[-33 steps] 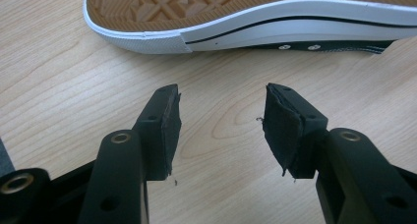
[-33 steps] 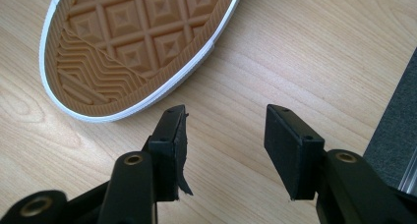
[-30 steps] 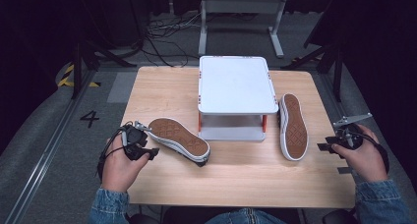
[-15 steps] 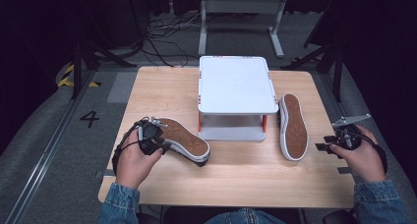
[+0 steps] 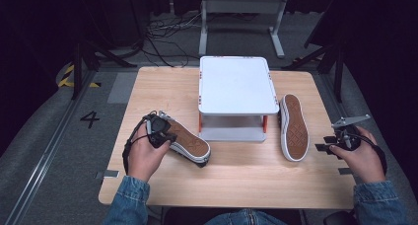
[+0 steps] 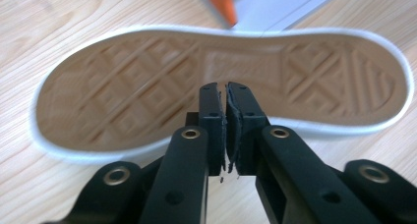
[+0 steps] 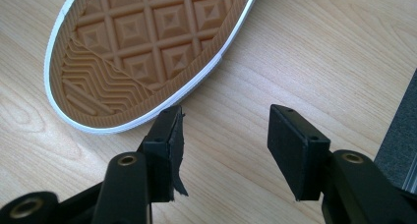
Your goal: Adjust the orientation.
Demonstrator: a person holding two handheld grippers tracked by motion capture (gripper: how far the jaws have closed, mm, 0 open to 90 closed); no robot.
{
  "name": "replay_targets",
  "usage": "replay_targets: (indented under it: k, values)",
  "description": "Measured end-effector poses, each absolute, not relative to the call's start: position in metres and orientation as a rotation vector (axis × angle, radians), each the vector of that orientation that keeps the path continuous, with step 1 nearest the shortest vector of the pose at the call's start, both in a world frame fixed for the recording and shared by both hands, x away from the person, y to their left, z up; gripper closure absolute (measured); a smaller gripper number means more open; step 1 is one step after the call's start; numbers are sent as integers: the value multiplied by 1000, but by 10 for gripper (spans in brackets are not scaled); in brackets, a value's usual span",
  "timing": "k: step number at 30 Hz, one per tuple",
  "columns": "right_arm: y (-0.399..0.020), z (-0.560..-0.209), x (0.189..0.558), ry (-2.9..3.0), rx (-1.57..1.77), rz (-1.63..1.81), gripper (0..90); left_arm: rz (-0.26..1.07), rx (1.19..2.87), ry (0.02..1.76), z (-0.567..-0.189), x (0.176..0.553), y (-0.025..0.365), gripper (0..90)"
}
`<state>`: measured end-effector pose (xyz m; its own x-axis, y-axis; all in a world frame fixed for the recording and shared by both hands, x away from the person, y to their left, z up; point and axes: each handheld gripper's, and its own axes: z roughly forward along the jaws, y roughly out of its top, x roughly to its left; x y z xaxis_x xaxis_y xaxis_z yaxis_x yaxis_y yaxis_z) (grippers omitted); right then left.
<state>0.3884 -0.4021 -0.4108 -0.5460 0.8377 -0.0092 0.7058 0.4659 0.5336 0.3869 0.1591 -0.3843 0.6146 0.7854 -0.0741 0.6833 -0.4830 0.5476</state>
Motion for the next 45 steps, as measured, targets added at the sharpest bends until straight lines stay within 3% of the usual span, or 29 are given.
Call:
replay_targets:
  k: [7,24,29,33,43,45]
  values:
    - [-401,-412,389,2453,1316,700,485,238,2361,1145,-394,394,145,880]
    - [-401,-411,388,2457,1311,698,477,25,2454,1244,-398,369,170,891]
    - [-401,-411,388,2459,1306,701,467,-75,2515,1299,-406,362,179,839]
    - [-400,-411,388,2459,1306,700,462,-103,2463,1314,-409,359,185,858]
    - [-398,-411,389,2454,1298,698,444,94,2477,1270,-408,373,159,850]
    - [-398,-412,389,2457,1298,692,439,140,2494,1266,-408,381,149,805]
